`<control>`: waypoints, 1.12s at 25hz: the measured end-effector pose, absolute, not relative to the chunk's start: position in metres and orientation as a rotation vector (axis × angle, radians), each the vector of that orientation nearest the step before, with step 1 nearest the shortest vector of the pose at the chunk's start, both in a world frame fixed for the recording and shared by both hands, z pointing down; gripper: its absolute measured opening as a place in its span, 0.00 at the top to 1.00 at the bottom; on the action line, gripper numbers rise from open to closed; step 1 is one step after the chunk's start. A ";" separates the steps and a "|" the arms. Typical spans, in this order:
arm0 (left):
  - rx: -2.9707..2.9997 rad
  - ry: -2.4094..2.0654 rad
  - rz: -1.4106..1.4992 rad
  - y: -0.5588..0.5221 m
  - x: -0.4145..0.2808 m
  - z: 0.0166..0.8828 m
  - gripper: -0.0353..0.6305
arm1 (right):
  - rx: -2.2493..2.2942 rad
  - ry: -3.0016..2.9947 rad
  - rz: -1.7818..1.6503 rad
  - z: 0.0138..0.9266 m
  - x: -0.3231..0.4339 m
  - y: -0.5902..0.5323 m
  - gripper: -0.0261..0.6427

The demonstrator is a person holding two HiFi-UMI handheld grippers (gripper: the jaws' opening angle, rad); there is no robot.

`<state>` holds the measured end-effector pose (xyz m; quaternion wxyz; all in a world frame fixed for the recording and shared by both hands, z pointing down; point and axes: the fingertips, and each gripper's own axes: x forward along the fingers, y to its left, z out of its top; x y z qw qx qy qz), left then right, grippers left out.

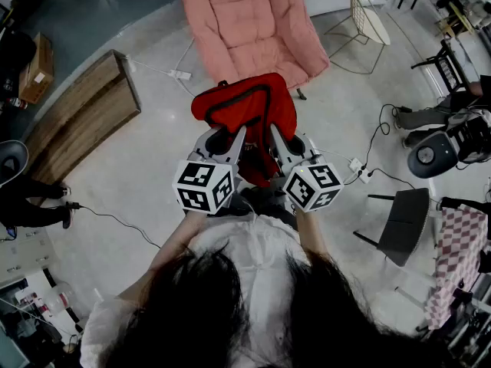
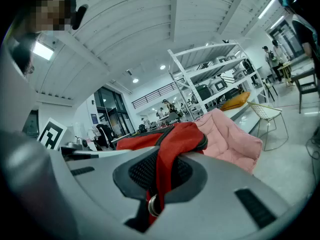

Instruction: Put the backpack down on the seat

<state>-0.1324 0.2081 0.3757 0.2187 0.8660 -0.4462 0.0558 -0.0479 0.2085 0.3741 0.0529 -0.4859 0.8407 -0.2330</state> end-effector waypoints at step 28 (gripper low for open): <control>2.328 -1.313 0.137 0.189 -0.045 0.376 0.80 | -1.338 2.605 -0.718 0.374 0.047 0.191 0.90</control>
